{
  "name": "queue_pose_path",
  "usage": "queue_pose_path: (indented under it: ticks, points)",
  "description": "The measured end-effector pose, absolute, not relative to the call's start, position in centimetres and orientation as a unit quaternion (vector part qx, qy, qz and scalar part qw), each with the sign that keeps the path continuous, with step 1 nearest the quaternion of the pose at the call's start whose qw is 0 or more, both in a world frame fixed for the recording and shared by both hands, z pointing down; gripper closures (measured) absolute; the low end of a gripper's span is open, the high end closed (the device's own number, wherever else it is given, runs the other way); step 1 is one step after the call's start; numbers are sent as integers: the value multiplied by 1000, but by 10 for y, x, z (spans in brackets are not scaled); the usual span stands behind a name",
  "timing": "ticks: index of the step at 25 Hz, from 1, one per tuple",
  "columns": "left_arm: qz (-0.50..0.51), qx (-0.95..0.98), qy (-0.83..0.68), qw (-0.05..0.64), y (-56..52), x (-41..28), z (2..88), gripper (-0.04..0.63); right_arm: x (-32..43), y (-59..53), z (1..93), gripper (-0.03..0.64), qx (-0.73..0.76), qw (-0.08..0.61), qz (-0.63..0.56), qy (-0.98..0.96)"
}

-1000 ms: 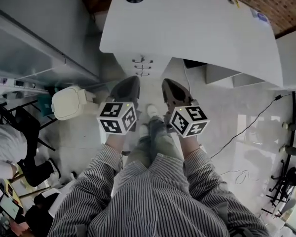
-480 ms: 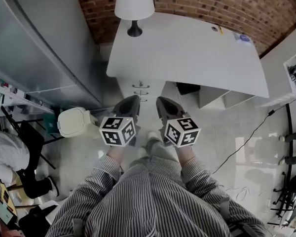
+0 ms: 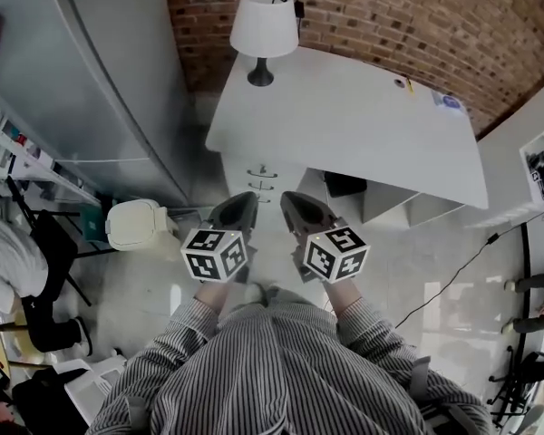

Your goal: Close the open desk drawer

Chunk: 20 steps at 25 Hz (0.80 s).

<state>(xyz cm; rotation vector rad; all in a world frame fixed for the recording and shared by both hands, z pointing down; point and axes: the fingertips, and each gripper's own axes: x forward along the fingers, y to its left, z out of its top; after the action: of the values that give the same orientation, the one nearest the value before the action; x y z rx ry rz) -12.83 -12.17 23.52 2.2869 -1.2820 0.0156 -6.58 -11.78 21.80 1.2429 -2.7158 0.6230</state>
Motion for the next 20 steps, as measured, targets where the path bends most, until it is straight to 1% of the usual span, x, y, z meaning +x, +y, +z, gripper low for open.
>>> queue_pose_path:
  ticks: [9, 14, 18, 20]
  points:
    - [2, 839, -480, 256, -106, -116, 223, 583, -44, -107, 216, 600, 390, 54, 204, -896]
    - [10, 851, -468, 238, -95, -98, 210, 583, -36, -101, 210, 600, 389, 48, 199, -898]
    - [25, 850, -475, 226, -92, -94, 206, 584, -42, -98, 202, 600, 376, 37, 195, -905]
    - [15, 852, -471, 228, -92, -92, 203, 584, -48, -97, 197, 600, 369, 30, 193, -909]
